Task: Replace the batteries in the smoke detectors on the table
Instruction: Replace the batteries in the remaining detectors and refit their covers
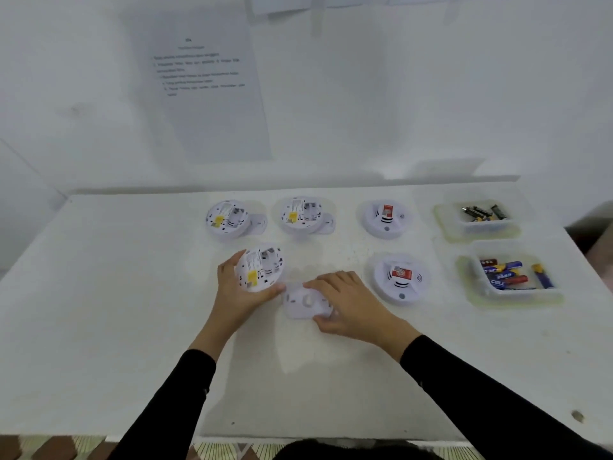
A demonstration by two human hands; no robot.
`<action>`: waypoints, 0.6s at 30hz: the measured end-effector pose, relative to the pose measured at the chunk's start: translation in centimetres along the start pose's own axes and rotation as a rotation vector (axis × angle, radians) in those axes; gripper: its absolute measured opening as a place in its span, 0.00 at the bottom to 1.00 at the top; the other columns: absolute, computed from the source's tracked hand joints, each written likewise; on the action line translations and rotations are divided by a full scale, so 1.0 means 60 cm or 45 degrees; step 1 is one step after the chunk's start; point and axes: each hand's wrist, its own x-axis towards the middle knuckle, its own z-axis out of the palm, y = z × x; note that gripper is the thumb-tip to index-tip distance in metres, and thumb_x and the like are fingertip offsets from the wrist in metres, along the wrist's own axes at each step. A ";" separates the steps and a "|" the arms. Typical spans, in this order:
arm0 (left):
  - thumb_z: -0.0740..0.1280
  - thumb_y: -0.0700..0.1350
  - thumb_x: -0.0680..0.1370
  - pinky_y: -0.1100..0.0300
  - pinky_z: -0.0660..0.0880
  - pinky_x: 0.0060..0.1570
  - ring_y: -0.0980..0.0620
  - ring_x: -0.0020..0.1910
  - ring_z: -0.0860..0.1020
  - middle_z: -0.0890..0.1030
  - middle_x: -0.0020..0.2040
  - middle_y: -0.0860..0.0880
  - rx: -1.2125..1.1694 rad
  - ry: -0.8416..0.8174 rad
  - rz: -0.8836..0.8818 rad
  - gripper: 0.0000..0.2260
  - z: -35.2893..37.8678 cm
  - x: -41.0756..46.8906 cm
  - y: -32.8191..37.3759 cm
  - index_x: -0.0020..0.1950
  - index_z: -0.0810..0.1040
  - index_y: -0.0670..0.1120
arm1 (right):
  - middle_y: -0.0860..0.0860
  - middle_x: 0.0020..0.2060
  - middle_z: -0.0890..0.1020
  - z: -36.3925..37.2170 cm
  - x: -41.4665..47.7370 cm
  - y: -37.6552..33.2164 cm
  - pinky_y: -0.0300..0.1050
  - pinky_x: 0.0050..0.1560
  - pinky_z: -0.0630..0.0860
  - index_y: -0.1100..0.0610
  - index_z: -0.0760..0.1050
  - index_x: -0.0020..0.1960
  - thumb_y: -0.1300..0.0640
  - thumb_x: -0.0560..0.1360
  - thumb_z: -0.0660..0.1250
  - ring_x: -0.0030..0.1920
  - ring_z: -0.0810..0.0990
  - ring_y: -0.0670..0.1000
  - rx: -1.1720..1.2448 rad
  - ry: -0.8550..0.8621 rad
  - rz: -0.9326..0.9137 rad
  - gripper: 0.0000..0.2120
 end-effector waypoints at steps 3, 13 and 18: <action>0.82 0.56 0.58 0.55 0.75 0.62 0.52 0.65 0.75 0.71 0.67 0.52 -0.308 -0.132 -0.045 0.47 0.042 0.004 0.040 0.72 0.63 0.55 | 0.49 0.50 0.82 -0.032 -0.068 0.012 0.46 0.53 0.72 0.56 0.79 0.56 0.49 0.65 0.71 0.51 0.78 0.51 -0.054 0.114 -0.070 0.21; 0.76 0.59 0.66 0.59 0.81 0.41 0.49 0.53 0.83 0.75 0.66 0.46 -1.146 -0.383 -0.242 0.42 0.252 -0.005 0.168 0.74 0.60 0.49 | 0.53 0.55 0.80 -0.162 -0.260 0.144 0.42 0.55 0.72 0.57 0.78 0.53 0.49 0.67 0.73 0.54 0.78 0.53 -0.153 0.135 0.217 0.18; 0.58 0.56 0.82 0.50 0.82 0.39 0.38 0.58 0.81 0.73 0.71 0.39 -1.297 -0.416 -0.444 0.24 0.318 -0.004 0.187 0.75 0.62 0.46 | 0.52 0.57 0.80 -0.175 -0.293 0.178 0.43 0.57 0.74 0.56 0.78 0.54 0.49 0.68 0.71 0.56 0.78 0.52 -0.125 0.023 0.201 0.17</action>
